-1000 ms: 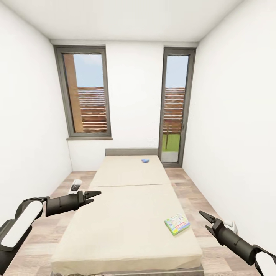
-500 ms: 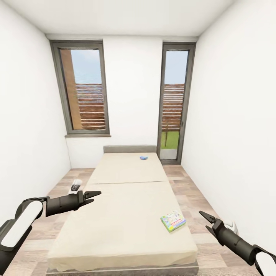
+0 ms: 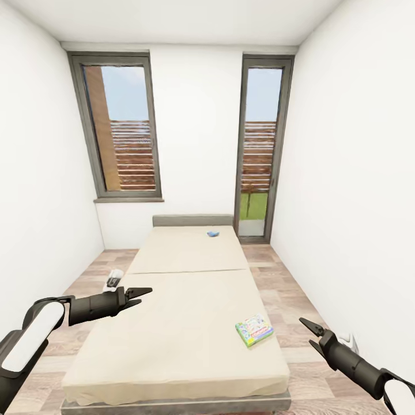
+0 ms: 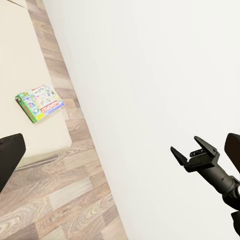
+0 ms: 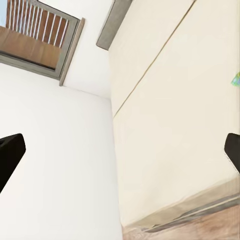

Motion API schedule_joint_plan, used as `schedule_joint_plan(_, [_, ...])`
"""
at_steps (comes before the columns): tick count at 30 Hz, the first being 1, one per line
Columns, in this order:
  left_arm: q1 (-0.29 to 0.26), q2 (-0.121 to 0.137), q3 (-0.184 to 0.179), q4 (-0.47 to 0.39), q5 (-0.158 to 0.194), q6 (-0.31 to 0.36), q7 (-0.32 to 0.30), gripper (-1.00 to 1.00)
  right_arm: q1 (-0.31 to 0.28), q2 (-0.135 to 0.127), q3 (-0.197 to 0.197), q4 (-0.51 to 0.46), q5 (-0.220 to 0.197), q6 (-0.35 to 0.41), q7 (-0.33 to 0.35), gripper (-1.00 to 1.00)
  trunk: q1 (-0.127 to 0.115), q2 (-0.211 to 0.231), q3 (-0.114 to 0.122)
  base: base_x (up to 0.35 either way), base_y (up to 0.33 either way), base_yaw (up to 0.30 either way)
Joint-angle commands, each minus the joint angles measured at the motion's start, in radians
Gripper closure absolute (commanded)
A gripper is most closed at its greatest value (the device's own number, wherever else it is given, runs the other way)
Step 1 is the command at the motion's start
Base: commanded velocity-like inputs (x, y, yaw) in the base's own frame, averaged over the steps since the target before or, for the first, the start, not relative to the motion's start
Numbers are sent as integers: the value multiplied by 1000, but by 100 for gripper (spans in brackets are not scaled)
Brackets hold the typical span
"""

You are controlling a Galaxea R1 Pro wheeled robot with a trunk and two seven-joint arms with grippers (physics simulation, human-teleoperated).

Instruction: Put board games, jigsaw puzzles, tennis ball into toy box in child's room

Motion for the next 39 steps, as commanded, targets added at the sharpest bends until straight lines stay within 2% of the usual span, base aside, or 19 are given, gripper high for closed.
schedule_joint_plan(1, [-1, 1, -1, 0, -7, 1, -8, -100, -1, 0, -2, 1, 2, 5, 4, -100, 1, -1, -2, 146, -163, 0])
schedule_joint_plan(8, [-1, 1, 1, 0, -8, 1, -8, -100, -4, -2, -2, 0, 5, 4, -10, -100, 1, -1, -14, 174, -177, 0])
schedule_joint_plan(10, [0, 1, 0, 0, -9, 0, -6, -100, -15, -2, -2, 3, 24, 4, -29, -100, 1, -1, -17, 187, -184, 0])
schedule_joint_plan(12, [-1, 1, 1, 0, -15, 0, 1, -100, -37, -2, -3, 6, 65, 3, -57, -100, 1, -1, -20, 188, -185, 0])
schedule_joint_plan(13, [-1, 1, 3, 0, -24, 0, 9, -100, -56, -1, -4, 6, 99, 3, -77, -100, 1, -1, -22, 188, -186, 0])
schedule_joint_plan(15, [-2, 1, 6, 0, -39, 0, 19, -100, -77, 1, -4, 5, 134, 3, -96, -100, 1, -1, -25, 184, -186, 0])
schedule_joint_plan(18, [-2, 1, 14, 0, -90, -1, 56, -100, -129, 10, -3, 8, 225, -1, -137, -100, 1, -1, -30, 160, -169, 0])
schedule_joint_plan(21, [-2, 1, 19, 0, -121, -4, 84, -100, -151, 15, 10, 16, 297, -5, -163, -100, 1, -1, -35, 117, -137, 0])
schedule_joint_plan(22, [-3, 1, 22, 0, -134, -13, 103, -100, -165, 17, 29, 19, 344, -8, -180, -100, 1, -1, -36, 64, -95, 0])
schedule_joint_plan(24, [-3, 1, 28, 0, -146, -38, 135, -100, -194, 18, 69, 23, 408, -7, -210, -100, 1, -1, -40, 42, -62, 0])
schedule_joint_plan(27, [-3, 2, 31, -4, -153, -63, 185, -100, -229, 18, 118, 26, 463, 0, -252, -100, 1, -1, -45, 19, -28, 0])
schedule_joint_plan(30, [-9, 2, 37, -12, -159, -77, 283, -100, -251, 19, 167, 28, 490, 12, -297, -100, 1, -1, -50, 6, -9, 0])
schedule_joint_plan(32, [-15, -9, 38, -15, -179, -81, 425, -100, -261, 20, 197, 34, 498, 19, -321, -100, 1, -1, -53, 2, -3, 0])
schedule_joint_plan(34, [-16, -24, 39, -15, -194, -84, 517, -100, -263, 20, 209, 37, 500, 20, -330, -100, 1, -1, -56, 1, -2, 0])
schedule_joint_plan(35, [-17, -42, 41, -16, -207, -87, 614, -100, -265, 20, 217, 39, 502, 21, -337, -100, 1, -1, -58, 1, -1, 0])
schedule_joint_plan(36, [-18, -51, 41, -16, -212, -89, 661, -100, -265, 20, 221, 39, 502, 21, -340, -100, 1, -1, -59, 0, 0, 0])
schedule_joint_plan(37, [-18, -66, 42, -16, -219, -92, 748, -100, -266, 20, 226, 40, 503, 22, -344, -100, 1, -1, -61, 0, 0, 0])
schedule_joint_plan(39, [-18, -78, 41, -16, -222, -94, 820, -100, -267, 20, 229, 41, 503, 23, -346, -100, 1, -1, -64, 0, 0, 0])
